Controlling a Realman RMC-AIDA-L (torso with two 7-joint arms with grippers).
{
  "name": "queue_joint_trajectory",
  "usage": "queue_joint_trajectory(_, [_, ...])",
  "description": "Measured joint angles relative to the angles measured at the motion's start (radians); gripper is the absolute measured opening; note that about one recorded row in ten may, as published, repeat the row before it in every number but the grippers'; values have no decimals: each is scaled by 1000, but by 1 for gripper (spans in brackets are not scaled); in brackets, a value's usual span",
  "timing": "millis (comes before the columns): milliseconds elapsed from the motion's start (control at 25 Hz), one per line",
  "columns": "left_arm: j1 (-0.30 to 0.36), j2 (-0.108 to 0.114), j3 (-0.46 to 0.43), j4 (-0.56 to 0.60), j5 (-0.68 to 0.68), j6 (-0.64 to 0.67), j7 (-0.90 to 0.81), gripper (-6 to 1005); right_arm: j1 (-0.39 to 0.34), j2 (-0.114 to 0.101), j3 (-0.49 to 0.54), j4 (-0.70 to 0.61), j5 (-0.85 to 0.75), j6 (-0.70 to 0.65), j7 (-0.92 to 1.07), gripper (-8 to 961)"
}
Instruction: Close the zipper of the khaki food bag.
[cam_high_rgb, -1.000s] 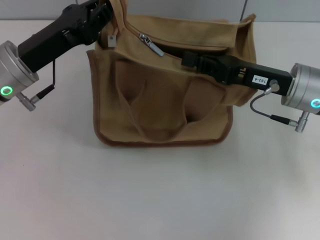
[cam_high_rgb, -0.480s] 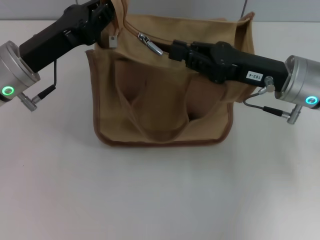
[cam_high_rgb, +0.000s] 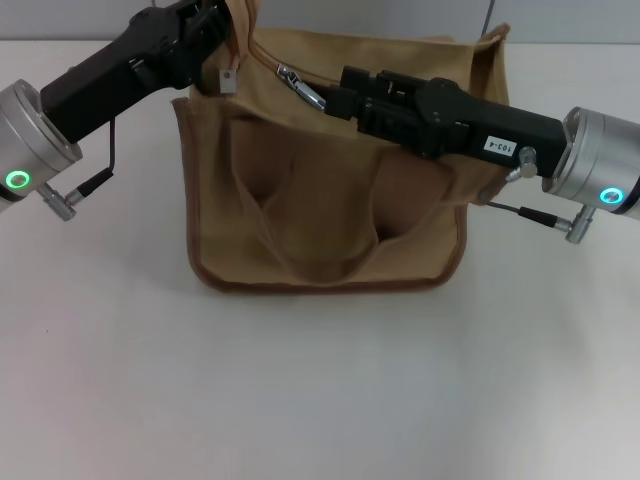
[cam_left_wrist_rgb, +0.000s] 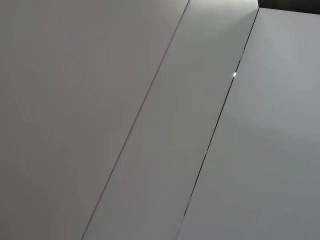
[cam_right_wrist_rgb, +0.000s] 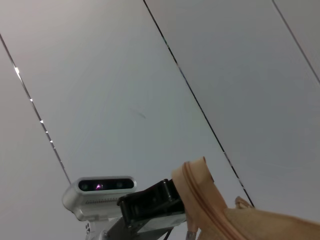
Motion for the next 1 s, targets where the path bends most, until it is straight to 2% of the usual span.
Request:
queue_joint_trajectory(160, [-1, -1, 0, 0, 0, -7, 0, 26, 12, 0, -4, 4, 0, 21, 0, 507])
queue_joint_trajectory(280, [-3, -1, 0, -3, 0, -14, 0, 26, 34, 1, -12, 22, 0, 42, -1, 543])
queue_joint_trajectory(1000, [-9, -1, 0, -11, 0, -29, 10, 27, 66, 2, -24, 63, -7, 90, -3, 544])
